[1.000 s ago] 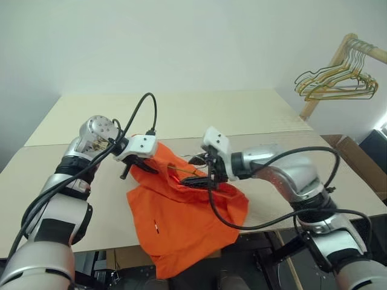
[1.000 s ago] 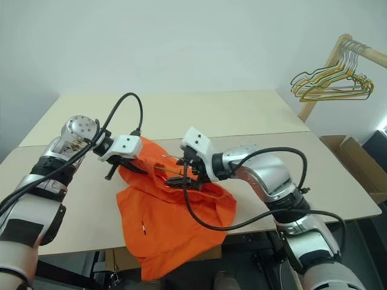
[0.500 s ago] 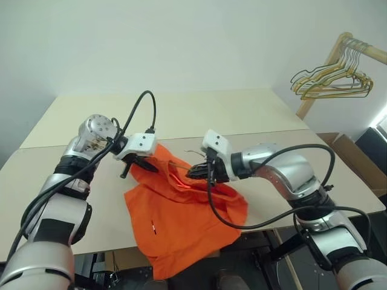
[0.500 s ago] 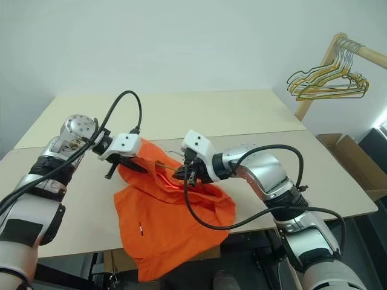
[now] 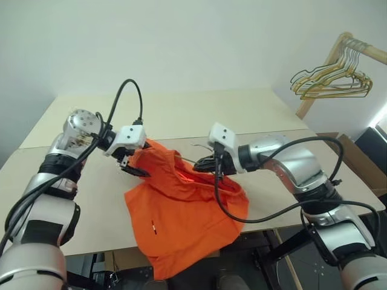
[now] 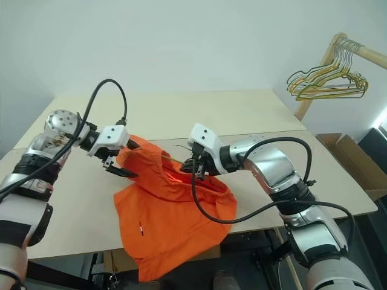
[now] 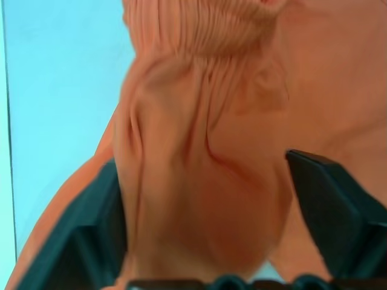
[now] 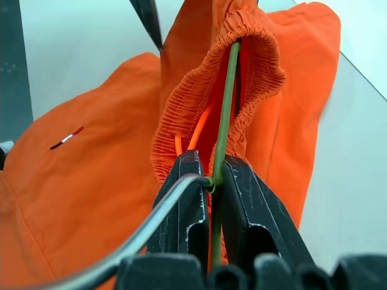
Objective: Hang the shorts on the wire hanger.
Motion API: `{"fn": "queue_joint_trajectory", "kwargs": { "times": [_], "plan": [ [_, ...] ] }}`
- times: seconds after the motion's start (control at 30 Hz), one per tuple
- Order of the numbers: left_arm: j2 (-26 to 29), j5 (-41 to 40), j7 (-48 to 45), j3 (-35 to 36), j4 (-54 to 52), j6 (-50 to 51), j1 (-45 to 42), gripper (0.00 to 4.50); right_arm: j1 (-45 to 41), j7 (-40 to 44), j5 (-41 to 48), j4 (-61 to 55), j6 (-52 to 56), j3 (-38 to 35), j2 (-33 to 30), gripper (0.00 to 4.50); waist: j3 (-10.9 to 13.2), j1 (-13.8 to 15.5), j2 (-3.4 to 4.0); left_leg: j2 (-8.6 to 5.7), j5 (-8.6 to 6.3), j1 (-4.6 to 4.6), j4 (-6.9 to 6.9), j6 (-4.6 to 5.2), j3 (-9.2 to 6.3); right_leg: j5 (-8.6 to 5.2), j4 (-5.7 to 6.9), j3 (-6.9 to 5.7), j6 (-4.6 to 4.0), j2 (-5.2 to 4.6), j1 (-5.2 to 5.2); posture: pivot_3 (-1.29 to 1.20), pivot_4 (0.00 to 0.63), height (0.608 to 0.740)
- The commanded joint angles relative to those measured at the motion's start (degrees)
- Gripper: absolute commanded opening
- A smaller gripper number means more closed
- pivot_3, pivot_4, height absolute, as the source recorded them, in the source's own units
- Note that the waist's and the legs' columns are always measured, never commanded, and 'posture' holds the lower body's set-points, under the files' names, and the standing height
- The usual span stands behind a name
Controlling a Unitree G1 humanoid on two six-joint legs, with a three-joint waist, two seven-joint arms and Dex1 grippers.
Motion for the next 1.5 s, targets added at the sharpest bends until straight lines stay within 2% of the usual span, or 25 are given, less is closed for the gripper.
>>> {"fn": "queue_joint_trajectory", "kwargs": {
  "times": [0.03,0.3,0.33,0.43,0.63,0.77,0.8,1.5],
  "plan": [
    [0.94,0.64,-0.19,1.08,2.42,-0.16,-1.93,4.47,0.09,1.21,-0.03,-2.07,-1.72,-2.28,-1.31,0.12,0.0,0.05,0.0,0.0,0.0,0.0,0.0,0.0,0.0,0.0,0.0,0.0,0.0,0.0,0.0,0.0,0.0,0.74],
    [-1.57,6.22,1.32,2.16,8.46,-5.64,-1.92,4.47,0.83,2.67,0.4,-3.9,-1.79,-2.97,-3.05,0.12,0.0,0.19,0.0,-0.01,0.0,-0.02,0.0,0.0,0.01,0.0,-0.02,-0.03,0.0,-0.01,0.0,-0.01,0.0,0.74],
    [-2.05,6.57,1.7,2.43,8.95,-5.71,-1.94,4.29,0.8,2.78,0.44,-4.03,-1.77,-3.07,-3.2,0.12,0.0,0.16,0.0,-0.01,0.0,-0.02,0.0,0.0,0.02,0.0,-0.02,-0.03,0.0,-0.01,0.0,-0.01,0.0,0.74],
    [-3.17,7.95,3.62,2.94,10.09,-6.94,-2.32,3.55,0.89,2.93,0.51,-4.45,-1.69,-3.28,-3.7,0.12,0.0,0.2,0.0,-0.01,0.0,-0.01,0.0,0.0,0.03,0.0,-0.01,-0.02,0.0,-0.01,0.0,-0.02,0.0,0.74],
    [-4.12,8.95,5.18,4.36,12.51,-8.09,-4.04,1.49,1.31,3.22,0.41,-5.14,-1.4,-3.23,-4.78,0.12,0.0,0.08,0.0,-0.01,0.0,-0.02,0.0,0.0,0.02,0.0,-0.02,-0.02,0.0,-0.01,0.0,-0.03,0.0,0.74],
    [-4.59,8.24,4.28,5.91,12.92,-7.2,-5.09,0.24,1.81,3.67,0.33,-5.55,-1.38,-3.12,-5.59,0.12,0.0,0.08,0.0,-0.01,0.0,-0.02,0.0,0.0,0.02,0.0,-0.02,-0.02,0.0,-0.02,0.0,-0.02,0.0,0.74],
    [-4.66,8.11,4.45,6.38,13.02,-7.05,-5.31,0.05,1.9,3.76,0.31,-5.58,-1.36,-3.01,-5.79,0.12,0.0,0.08,0.0,-0.01,0.0,-0.02,0.0,0.0,0.02,0.0,-0.02,-0.02,0.0,-0.02,0.0,-0.02,0.0,0.74],
    [-1.47,7.88,3.18,11.89,11.49,-3.42,-4.52,0.05,7.73,3.2,0.4,-8.14,-0.84,-3.9,-9.99,0.12,0.0,0.16,0.0,-0.01,0.0,-0.02,0.0,0.0,0.01,0.0,-0.02,-0.03,0.0,-0.01,0.0,-0.01,0.0,0.74]
  ]
}}
